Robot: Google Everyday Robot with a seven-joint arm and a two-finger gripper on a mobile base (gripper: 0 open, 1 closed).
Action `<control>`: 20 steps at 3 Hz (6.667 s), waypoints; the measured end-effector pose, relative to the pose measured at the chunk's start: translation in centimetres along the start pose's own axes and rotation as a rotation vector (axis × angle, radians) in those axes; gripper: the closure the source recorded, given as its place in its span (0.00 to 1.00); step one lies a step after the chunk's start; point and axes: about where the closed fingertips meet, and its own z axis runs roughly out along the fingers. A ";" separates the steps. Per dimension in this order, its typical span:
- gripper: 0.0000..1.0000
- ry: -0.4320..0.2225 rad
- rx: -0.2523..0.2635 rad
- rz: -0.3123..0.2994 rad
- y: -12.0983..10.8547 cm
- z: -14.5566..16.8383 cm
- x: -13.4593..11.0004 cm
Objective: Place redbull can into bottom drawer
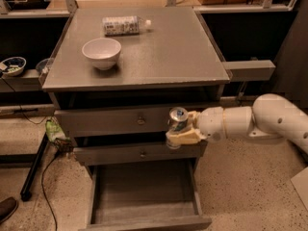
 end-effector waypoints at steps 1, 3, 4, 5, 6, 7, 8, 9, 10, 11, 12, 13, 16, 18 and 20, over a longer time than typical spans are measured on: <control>1.00 -0.021 0.011 0.040 1.0 1.2 3.4; 1.00 -0.028 -0.003 0.097 1.6 3.4 9.4; 1.00 -0.029 -0.003 0.098 1.6 3.4 9.5; 1.00 -0.042 0.015 0.093 1.6 4.4 10.1; 1.00 -0.093 0.055 0.079 0.2 5.6 10.7; 1.00 -0.131 0.084 0.059 -1.5 6.4 11.2; 1.00 -0.131 0.084 0.059 -1.5 6.4 11.2; 1.00 -0.084 0.095 0.037 -0.3 7.5 12.7; 1.00 -0.003 0.114 0.025 1.4 9.9 16.1; 1.00 -0.003 0.114 0.025 1.4 9.9 16.1; 1.00 -0.028 0.131 0.038 1.0 11.1 17.1; 1.00 -0.021 0.167 0.019 -1.6 13.8 18.7; 1.00 0.059 0.147 0.096 0.5 18.5 26.1; 1.00 0.061 0.131 0.141 1.0 20.0 28.3; 1.00 0.120 0.212 0.111 -1.9 22.3 32.4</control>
Offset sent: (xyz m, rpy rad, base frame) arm -0.0178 -0.0073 -0.1171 0.0609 0.0616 -0.0660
